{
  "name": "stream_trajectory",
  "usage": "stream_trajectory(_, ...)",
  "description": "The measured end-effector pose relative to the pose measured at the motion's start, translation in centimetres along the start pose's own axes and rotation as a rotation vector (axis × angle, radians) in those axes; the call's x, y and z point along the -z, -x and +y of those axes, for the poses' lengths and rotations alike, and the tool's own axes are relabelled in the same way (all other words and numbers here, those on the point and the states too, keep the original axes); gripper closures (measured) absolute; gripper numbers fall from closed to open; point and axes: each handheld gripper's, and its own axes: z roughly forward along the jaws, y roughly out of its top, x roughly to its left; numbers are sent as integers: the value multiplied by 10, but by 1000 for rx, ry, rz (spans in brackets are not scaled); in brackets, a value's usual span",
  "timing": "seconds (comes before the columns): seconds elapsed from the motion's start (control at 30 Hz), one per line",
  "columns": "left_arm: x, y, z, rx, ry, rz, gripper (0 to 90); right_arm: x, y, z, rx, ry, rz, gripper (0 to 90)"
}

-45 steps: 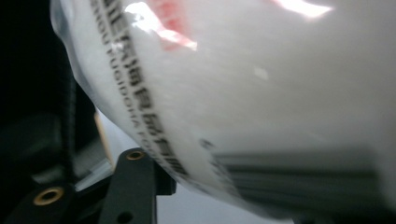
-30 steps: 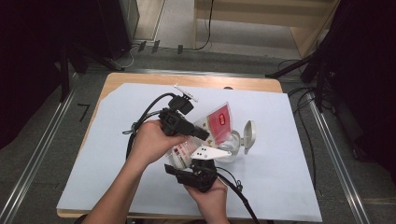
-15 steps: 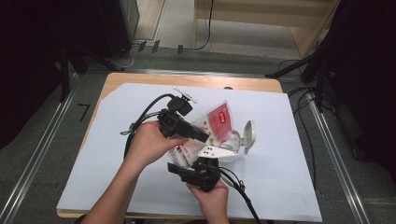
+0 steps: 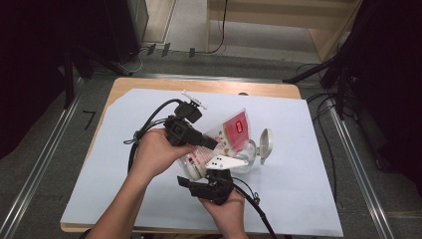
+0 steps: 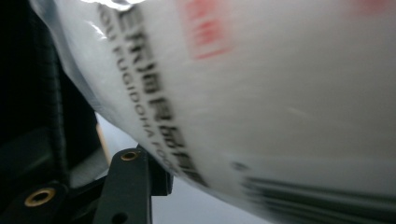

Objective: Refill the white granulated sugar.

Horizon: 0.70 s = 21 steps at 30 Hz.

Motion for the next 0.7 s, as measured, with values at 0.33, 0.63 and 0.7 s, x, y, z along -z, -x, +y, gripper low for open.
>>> stream_trajectory(0.33,3,8,8,-10,53,6,812,2,-10,13,42,-3,-15,616)
stream_trajectory(0.63,3,9,14,-13,60,4,790,4,-8,19,-25,29,17,631)
stream_trajectory(0.7,4,9,16,-17,52,11,792,4,-8,21,-32,28,22,631)
